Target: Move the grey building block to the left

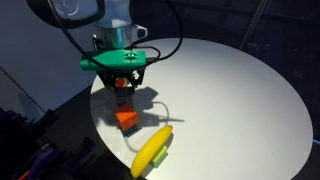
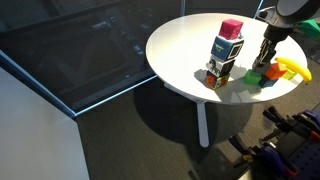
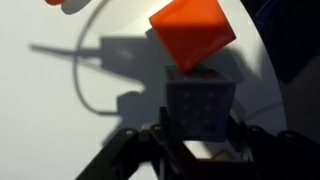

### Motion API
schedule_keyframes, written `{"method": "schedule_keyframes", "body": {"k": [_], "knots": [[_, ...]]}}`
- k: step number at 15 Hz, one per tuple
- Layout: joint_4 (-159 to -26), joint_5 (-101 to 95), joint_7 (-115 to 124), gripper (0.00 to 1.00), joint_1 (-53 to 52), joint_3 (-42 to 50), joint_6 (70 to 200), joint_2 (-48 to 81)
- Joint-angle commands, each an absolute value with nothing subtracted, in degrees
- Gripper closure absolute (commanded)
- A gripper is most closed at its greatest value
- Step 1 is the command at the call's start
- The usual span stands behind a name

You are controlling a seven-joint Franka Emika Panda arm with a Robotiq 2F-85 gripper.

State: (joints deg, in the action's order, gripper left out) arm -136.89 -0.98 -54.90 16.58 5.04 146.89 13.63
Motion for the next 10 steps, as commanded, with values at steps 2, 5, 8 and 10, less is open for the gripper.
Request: {"method": "schedule_keyframes", "body": {"k": [2,5,8,10], "knots": [[-138.0,-1.2,-54.8,0.69,15.9,5.6,147.9,12.4],[-137.9,-1.4,-54.8,0.69,15.9,5.6,148.0,12.6],[-137.5,-1.5,-54.7,0.69,15.8,5.6,148.1,13.1],[-137.3,-1.5,-54.5,0.69,15.8,5.7,148.0,13.4]]}}
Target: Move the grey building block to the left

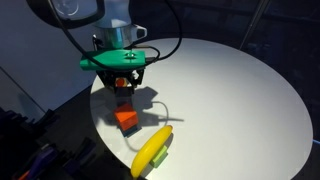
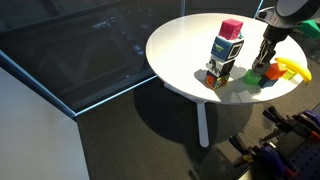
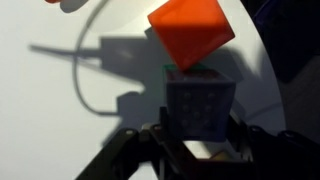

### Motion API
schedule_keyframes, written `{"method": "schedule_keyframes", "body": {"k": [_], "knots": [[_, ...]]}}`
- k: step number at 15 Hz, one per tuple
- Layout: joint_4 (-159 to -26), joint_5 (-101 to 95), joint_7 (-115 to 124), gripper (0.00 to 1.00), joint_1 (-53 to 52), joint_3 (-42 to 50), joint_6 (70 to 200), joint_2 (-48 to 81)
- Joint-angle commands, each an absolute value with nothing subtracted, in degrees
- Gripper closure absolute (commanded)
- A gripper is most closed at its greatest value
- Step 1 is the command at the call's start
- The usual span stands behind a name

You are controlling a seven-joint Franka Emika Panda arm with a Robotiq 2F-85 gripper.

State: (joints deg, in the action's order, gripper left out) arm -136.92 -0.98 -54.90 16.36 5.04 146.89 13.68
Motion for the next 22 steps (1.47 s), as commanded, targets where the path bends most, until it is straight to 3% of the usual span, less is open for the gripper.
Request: {"method": "schedule_keyframes", "body": {"k": [1,16,17,20,22], "knots": [[-137.1,-1.5,-54.5,0.69,15.8,5.7,148.0,13.6],[-134.0,-1.9,-52.6,0.69,15.8,5.7,147.4,17.7],[-133.8,-1.8,-52.5,0.25,15.9,5.7,147.4,17.8],[-133.5,-1.7,-52.4,0.03,15.9,5.6,147.3,18.3],[-133.3,-1.7,-52.4,0.0,16.0,5.5,147.3,18.6]]}}
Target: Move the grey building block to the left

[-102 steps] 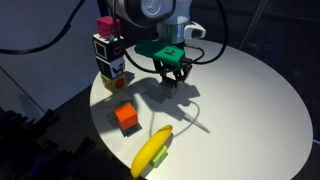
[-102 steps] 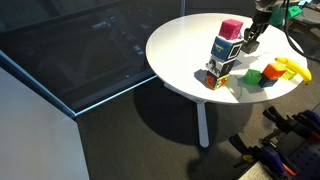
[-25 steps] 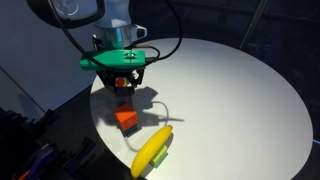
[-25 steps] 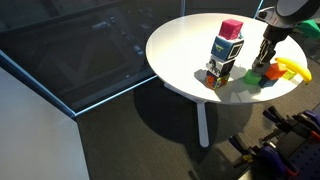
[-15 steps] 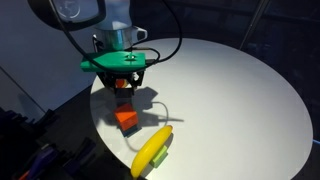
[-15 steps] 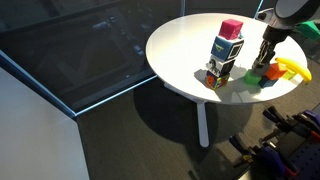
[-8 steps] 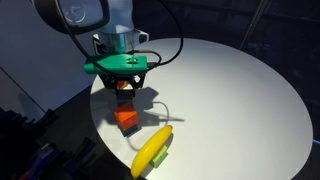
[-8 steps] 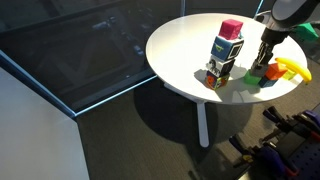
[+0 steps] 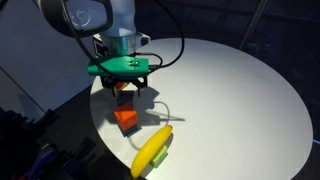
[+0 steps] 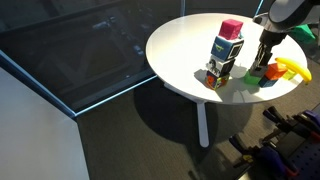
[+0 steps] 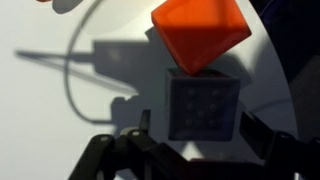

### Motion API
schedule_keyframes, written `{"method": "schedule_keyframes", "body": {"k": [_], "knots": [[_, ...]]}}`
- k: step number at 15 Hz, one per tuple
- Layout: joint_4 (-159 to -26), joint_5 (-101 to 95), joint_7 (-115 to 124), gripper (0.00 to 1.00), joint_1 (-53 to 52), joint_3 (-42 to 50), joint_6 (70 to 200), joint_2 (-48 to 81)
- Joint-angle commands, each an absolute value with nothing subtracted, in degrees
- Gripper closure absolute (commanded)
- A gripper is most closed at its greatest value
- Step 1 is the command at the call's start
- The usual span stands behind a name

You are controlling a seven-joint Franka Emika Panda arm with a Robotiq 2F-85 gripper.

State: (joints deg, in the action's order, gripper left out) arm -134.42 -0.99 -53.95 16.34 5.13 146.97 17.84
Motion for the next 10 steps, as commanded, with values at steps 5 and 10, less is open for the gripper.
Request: {"method": "schedule_keyframes", "body": {"k": [5,10], "knots": [[-134.1,-1.8,-52.3,0.0,15.9,5.5,147.1,17.4],[-134.8,-1.9,-51.9,0.0,15.8,5.7,147.4,16.2]]}}
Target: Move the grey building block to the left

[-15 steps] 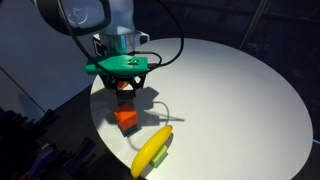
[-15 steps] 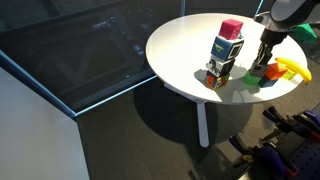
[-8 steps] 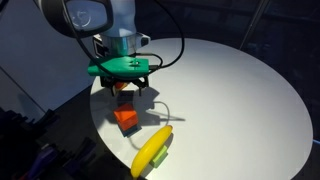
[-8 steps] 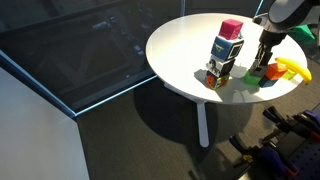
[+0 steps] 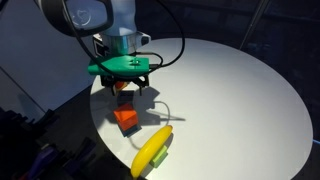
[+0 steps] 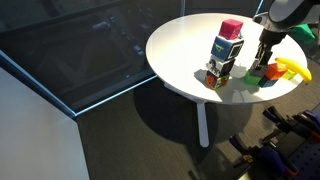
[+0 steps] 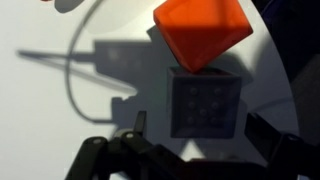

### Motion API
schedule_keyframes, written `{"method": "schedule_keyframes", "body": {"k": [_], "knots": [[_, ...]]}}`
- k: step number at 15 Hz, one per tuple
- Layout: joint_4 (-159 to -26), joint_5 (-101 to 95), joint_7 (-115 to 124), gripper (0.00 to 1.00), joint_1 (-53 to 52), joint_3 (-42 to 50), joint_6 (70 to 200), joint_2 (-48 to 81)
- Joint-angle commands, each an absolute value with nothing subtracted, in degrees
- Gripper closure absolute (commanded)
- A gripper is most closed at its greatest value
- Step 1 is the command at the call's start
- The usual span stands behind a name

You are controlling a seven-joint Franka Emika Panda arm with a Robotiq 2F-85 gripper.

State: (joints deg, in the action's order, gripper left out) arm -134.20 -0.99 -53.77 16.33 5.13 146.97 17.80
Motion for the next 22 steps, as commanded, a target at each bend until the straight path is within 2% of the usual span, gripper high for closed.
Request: {"method": "schedule_keyframes", "body": {"k": [1,14,22], "knots": [[-134.9,-2.1,-51.3,0.0,15.7,5.9,147.5,16.0],[-134.6,-6.1,-33.0,0.0,13.2,8.8,144.4,14.0],[-133.9,-4.2,-17.2,0.0,12.0,8.3,136.9,12.9]]}}
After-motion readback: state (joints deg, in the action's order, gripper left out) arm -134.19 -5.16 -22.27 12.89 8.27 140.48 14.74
